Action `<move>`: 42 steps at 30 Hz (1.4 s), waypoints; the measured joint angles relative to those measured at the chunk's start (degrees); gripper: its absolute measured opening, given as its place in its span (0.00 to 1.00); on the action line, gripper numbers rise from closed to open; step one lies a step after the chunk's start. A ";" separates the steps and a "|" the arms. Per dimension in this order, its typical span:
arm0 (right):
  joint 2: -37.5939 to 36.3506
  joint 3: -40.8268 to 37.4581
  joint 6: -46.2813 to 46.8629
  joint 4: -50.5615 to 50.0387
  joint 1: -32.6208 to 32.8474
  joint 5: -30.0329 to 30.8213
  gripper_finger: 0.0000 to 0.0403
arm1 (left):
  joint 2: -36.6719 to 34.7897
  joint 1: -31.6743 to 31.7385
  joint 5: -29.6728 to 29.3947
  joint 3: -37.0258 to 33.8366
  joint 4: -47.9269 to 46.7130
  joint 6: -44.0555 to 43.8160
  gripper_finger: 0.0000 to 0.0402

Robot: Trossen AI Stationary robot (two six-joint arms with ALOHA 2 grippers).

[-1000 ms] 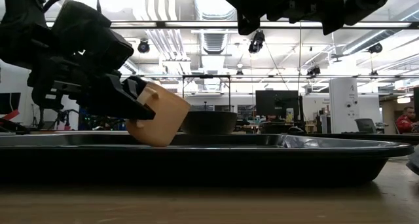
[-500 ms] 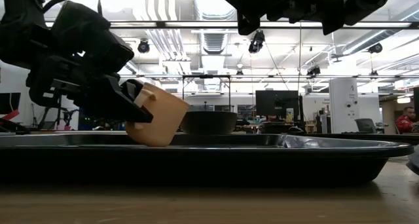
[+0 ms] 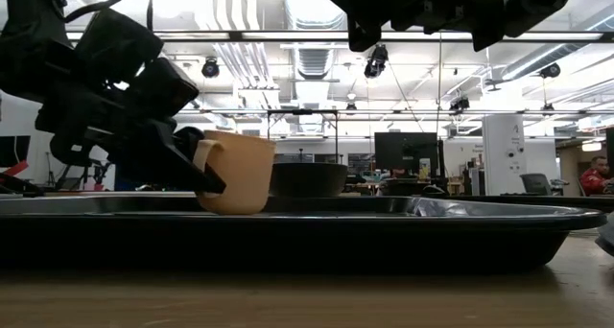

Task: Set up tray
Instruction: Put the yellow mug on the black serving tray

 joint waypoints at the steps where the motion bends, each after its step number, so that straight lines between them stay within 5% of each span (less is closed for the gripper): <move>1: 0.00 0.00 0.08 0.00 0.00 0.00 0.18 | 0.00 0.00 0.00 -0.08 0.08 0.00 0.26; 25: -0.01 0.00 0.50 -0.39 0.01 -0.01 0.20 | -2.92 -0.04 -1.32 0.03 -3.88 0.42 0.29; 42: -0.02 0.00 0.50 -1.49 -0.02 0.02 0.19 | -14.47 -0.04 -4.48 -0.34 -18.18 0.42 0.29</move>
